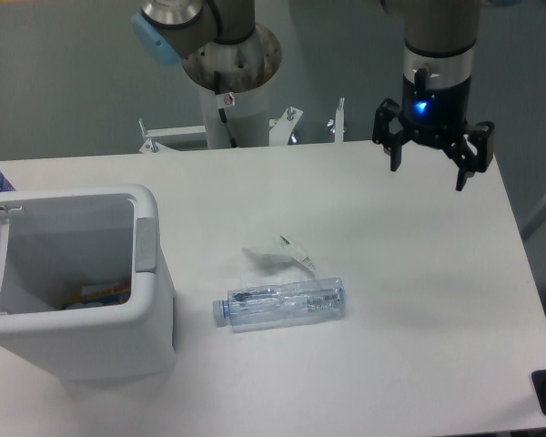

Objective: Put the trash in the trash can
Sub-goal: 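Move the open gripper over the white tissue on the table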

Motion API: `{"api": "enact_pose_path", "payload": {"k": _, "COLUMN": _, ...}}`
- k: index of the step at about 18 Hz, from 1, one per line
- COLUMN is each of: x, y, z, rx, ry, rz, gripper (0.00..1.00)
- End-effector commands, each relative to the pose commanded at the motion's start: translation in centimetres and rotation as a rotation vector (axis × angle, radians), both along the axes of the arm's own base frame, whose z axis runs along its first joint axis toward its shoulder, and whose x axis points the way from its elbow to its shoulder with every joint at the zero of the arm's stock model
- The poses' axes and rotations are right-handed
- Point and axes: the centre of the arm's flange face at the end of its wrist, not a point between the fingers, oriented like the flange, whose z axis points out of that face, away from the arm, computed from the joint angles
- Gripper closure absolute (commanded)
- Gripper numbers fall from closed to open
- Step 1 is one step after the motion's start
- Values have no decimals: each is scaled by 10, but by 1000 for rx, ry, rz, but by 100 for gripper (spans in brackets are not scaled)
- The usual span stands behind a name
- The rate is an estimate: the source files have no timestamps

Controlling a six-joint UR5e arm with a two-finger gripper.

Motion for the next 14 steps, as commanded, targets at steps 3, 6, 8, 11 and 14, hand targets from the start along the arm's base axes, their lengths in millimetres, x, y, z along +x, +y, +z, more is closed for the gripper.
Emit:
{"api": "enact_pose_path", "payload": {"k": 3, "x": -1, "y": 0, "z": 3, "rx": 2, "ry": 4, "rz": 0, "gripper": 0}}
{"api": "enact_pose_path", "payload": {"k": 6, "x": 0, "y": 8, "z": -2, "rx": -2, "ry": -4, "rz": -11, "gripper": 0}}
{"api": "enact_pose_path", "payload": {"k": 8, "x": 6, "y": 16, "z": -3, "rx": 17, "ry": -15, "rz": -29, "gripper": 0}}
{"api": "enact_pose_path", "payload": {"k": 11, "x": 9, "y": 21, "z": -9, "rx": 61, "ry": -48, "rz": -45, "gripper": 0}}
{"api": "enact_pose_path", "payload": {"k": 14, "x": 13, "y": 22, "z": -15, "rx": 77, "ry": -78, "rz": 2, "gripper": 0}}
